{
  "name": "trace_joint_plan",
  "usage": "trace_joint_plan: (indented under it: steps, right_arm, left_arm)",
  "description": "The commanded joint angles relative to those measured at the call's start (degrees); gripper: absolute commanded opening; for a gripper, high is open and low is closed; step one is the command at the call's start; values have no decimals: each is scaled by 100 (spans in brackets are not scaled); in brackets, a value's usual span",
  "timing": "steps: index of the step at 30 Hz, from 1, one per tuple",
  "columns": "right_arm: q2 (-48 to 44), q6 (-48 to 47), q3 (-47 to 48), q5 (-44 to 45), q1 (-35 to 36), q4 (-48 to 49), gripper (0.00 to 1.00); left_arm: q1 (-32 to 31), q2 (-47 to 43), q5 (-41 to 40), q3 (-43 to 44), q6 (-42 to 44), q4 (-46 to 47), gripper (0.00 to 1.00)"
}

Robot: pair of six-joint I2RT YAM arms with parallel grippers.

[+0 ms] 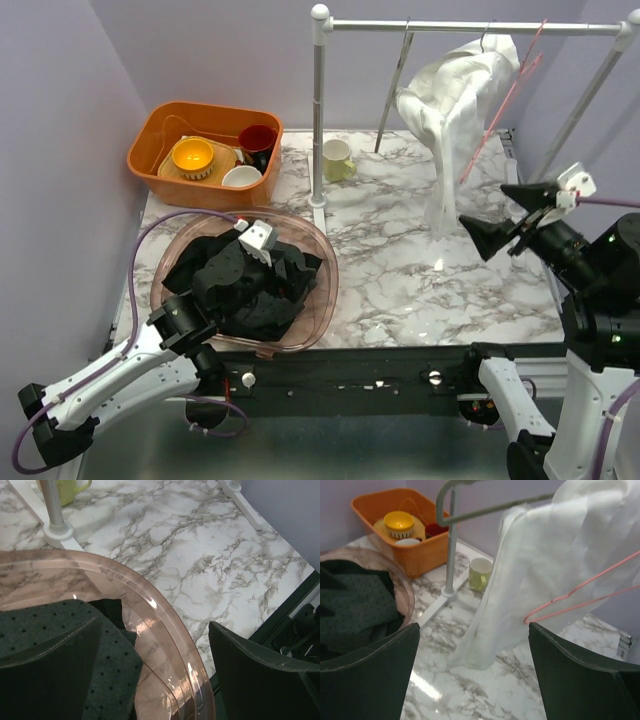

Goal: Place the skirt on the hanger

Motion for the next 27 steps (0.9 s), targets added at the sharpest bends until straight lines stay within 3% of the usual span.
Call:
trace_joint_plan:
  steps: [1,4,8,10,16,27]
  right_arm:
    - [-603,-842,-693,-453,-29,-947,96]
    - [-911,-1228,-1151,-953,-29,-1307,96]
    - [-1149,-2310,-1669,-2593,-29,-2256,95]
    - [-1386,-2844,-2117,-2930,-29,-2608,95]
    - [-1790,-2672,-3040,-2747,-29,-2117,95]
    - [-1773,-2460,-3446,-2738,-29,-1519,95]
  left_arm:
    - [28,111,-347,36,-726,-336,99]
    - [20,261,-382,246,-814,-599,99]
    - [28,279,-391,414,-796,-854,99]
    - [28,244,-461,467,-805,-1021,99]
    - [28,191,-566,441,-937,-1346,99]
    - [28,68,-988,432,-1560,-1785,99]
